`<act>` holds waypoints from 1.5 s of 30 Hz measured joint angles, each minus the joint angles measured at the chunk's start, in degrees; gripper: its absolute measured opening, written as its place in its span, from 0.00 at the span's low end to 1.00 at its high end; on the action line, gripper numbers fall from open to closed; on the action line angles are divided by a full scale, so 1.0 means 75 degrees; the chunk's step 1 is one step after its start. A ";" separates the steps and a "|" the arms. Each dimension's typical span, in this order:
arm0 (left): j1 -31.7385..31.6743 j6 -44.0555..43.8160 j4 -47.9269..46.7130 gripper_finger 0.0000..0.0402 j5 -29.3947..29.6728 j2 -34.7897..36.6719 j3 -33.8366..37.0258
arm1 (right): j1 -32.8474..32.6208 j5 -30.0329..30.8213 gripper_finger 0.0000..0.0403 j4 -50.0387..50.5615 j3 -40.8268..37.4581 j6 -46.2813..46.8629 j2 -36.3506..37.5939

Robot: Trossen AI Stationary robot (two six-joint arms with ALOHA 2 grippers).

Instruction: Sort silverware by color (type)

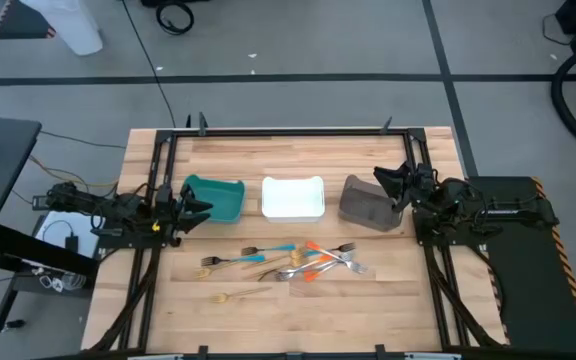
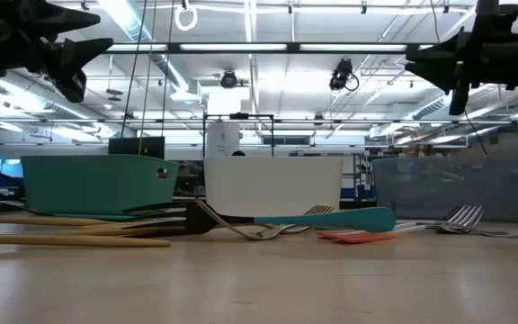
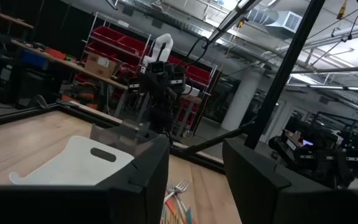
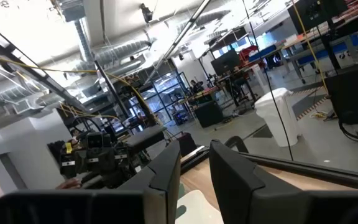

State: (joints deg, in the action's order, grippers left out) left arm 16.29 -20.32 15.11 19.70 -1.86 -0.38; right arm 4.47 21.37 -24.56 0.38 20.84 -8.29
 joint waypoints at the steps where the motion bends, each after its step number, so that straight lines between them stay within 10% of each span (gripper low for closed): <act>1: 0.0000 0.0003 0.0000 0.40 0.0000 0.0001 0.0000 | 0.0000 -0.0002 0.23 0.0002 0.0000 -0.0001 0.0001; 45: 0.0003 0.0003 0.0000 0.40 0.0000 -0.0001 0.0003 | 0.0015 0.0078 0.23 -0.0062 -0.0001 -0.0546 0.0000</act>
State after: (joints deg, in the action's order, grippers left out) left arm 16.32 -20.29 15.11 19.70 -1.86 -0.36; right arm 4.59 21.95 -25.02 0.37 16.75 -8.29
